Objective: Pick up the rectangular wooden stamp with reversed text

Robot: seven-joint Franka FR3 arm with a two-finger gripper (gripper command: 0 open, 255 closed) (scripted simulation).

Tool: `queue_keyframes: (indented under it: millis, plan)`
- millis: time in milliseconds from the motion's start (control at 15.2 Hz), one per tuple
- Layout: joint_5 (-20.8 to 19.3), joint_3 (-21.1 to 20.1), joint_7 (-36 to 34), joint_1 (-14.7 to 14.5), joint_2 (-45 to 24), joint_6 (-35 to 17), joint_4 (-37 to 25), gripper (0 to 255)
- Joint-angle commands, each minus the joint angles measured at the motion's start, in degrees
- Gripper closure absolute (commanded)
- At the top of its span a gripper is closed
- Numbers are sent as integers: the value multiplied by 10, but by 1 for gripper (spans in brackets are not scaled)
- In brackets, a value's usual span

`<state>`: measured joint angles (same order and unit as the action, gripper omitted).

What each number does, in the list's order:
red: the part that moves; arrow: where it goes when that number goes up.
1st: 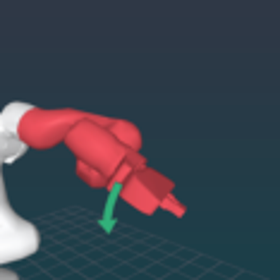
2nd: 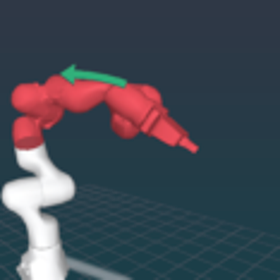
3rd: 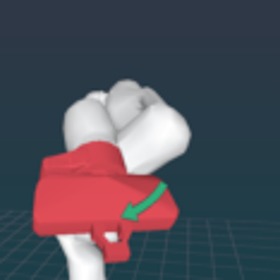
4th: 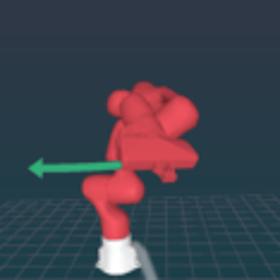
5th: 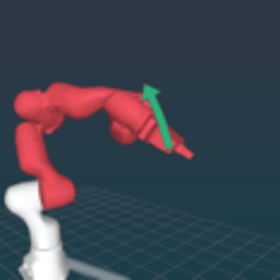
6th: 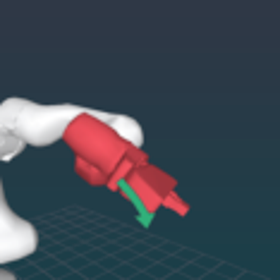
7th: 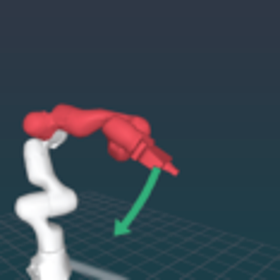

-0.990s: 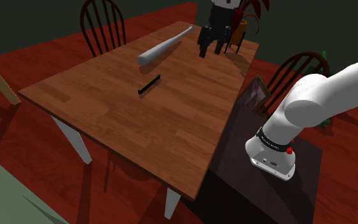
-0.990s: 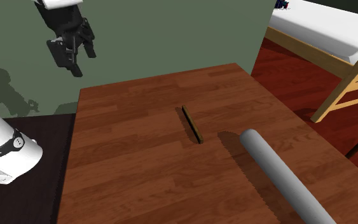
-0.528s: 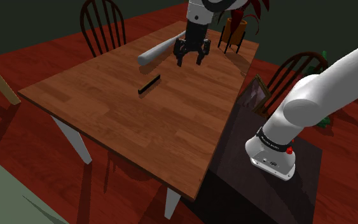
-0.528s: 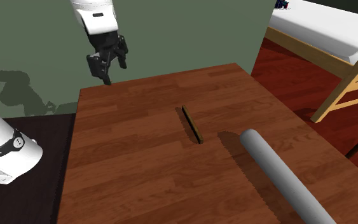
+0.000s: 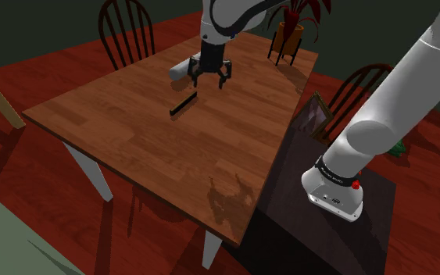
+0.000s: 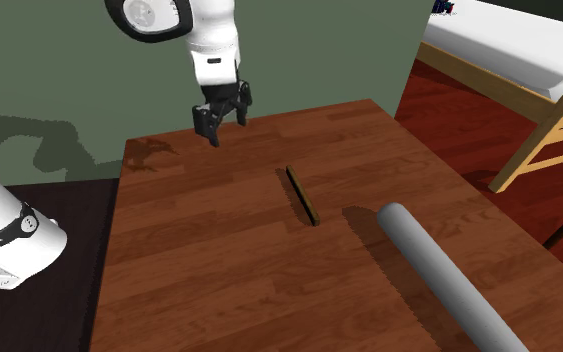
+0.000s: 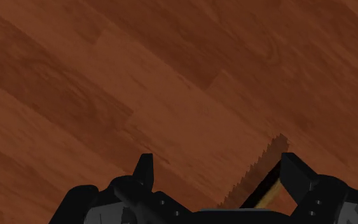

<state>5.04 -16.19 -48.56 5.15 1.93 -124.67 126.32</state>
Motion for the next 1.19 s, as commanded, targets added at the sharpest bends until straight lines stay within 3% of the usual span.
queue_keyframes:
  millis: [0, 528, 990, 1122]
  plan:
    - [-17, -3, -55, 0, -46, -17, -28, 0]
    - [-73, 31, -234, -19, -227, -45, -172, 0]
    - [-83, 77, -351, -37, -375, -39, -323, 0]
    - [-83, 81, -359, -38, -392, -43, -336, 0]
